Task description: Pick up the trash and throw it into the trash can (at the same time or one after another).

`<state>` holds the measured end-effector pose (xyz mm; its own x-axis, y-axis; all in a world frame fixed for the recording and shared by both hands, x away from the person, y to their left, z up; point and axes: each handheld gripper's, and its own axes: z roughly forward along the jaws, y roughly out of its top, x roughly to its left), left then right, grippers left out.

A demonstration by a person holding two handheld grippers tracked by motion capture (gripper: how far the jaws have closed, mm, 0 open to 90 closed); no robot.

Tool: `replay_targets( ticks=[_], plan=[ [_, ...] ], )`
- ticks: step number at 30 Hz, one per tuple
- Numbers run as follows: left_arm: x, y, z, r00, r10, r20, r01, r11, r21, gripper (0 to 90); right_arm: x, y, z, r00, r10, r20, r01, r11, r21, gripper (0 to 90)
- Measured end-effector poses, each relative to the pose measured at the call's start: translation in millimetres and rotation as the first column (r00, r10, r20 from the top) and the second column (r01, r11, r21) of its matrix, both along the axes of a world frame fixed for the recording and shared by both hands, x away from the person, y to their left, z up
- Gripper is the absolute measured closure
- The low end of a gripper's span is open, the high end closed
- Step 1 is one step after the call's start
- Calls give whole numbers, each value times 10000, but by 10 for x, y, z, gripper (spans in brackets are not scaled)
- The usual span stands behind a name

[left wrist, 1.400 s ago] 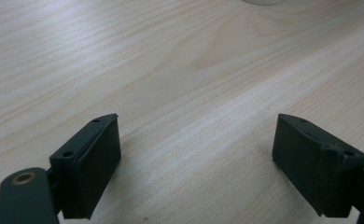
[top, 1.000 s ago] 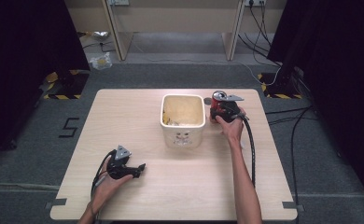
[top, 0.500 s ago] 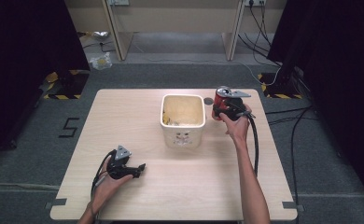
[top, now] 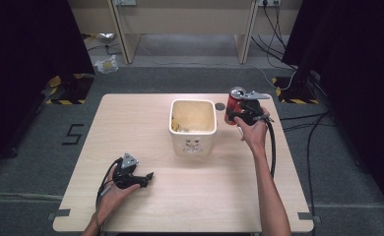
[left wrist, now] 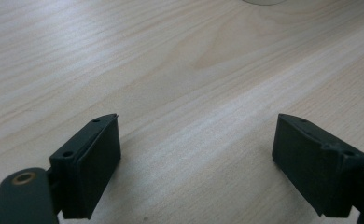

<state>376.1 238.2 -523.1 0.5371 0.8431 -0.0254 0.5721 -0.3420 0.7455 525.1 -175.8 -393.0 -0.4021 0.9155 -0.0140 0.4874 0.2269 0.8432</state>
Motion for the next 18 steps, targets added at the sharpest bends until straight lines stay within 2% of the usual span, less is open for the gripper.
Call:
replay_targets(
  ticks=[4, 6, 9, 18],
  plan=[
    [0, 0, -1, 10000, -10, 11, 10, 10000, 12, 146, -42, 27, 92, 9999, 97, 36, -97, 9999, -85, 340],
    [0, -1, -1, 10000, -11, 13, 11, 10000, 16, 145, -69, 38, 155, 9999, 156, 62, -156, 9999, 71, 340],
    [0, -2, -2, 10000, 2, 18, -2, 10000, -3, 145, -86, 49, 201, 9998, 193, 86, -193, 9998, -60, 339],
    [0, 1, 0, 10000, -11, 1, 11, 10000, 21, 146, -124, 44, 301, 9996, 177, 208, -177, 9998, -8, 340]
  ],
)
